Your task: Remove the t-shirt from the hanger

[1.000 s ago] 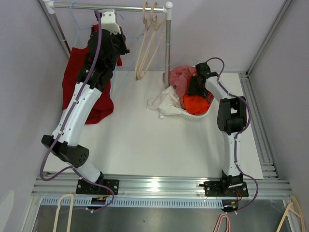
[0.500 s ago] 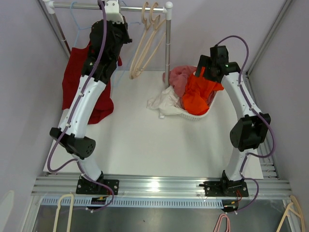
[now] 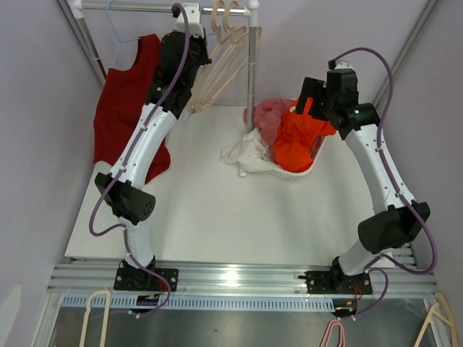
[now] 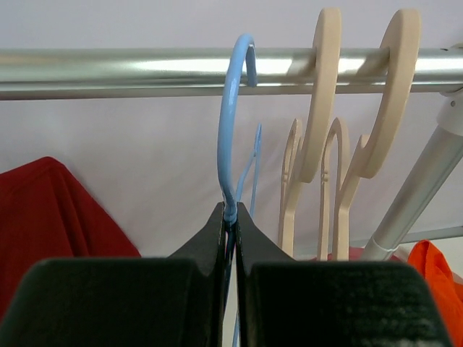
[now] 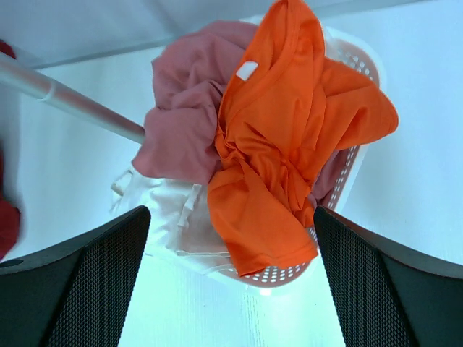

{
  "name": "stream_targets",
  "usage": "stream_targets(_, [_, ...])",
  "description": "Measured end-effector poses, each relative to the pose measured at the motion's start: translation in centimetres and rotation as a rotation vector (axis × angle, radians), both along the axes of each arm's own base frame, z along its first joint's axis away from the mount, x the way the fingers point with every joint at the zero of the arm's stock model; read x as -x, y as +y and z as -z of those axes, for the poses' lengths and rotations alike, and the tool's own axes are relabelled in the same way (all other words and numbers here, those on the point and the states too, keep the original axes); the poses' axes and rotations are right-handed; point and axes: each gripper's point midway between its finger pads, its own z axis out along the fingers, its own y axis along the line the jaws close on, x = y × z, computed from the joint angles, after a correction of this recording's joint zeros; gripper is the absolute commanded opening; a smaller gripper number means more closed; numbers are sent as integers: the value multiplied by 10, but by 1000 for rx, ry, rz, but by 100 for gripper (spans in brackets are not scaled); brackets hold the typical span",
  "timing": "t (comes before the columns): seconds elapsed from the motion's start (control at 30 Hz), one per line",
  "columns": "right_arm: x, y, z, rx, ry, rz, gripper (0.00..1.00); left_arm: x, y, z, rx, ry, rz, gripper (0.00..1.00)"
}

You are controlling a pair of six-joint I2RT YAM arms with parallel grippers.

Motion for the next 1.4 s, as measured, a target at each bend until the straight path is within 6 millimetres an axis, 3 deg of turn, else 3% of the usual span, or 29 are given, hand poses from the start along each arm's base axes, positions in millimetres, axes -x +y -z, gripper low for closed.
stream_targets(0.17, [14,-3,-33,-13,-84,-9,99,-7,-2,3,-12,-14,-2,1])
stream_targets(0.27, [16,-3,-41,-19,-112,-16,99,-8,-2,2,-14,-20,-6,1])
stream_targets(0.53, [16,2,-26,-26,-82,-40,100,-6,3,-7,-4,-60,-30,1])
stream_targets(0.93, [16,6,-26,-36,-85,-56,99,-10,3,-38,8,-157,-35,4])
stream_targets(1.23, [17,6,-24,-37,-81,-60,99,-32,-10,-7,-29,-117,-15,2])
stream_targets(1.4, [19,6,-23,-38,-78,-63,100,-32,-12,-6,-32,-116,-9,3])
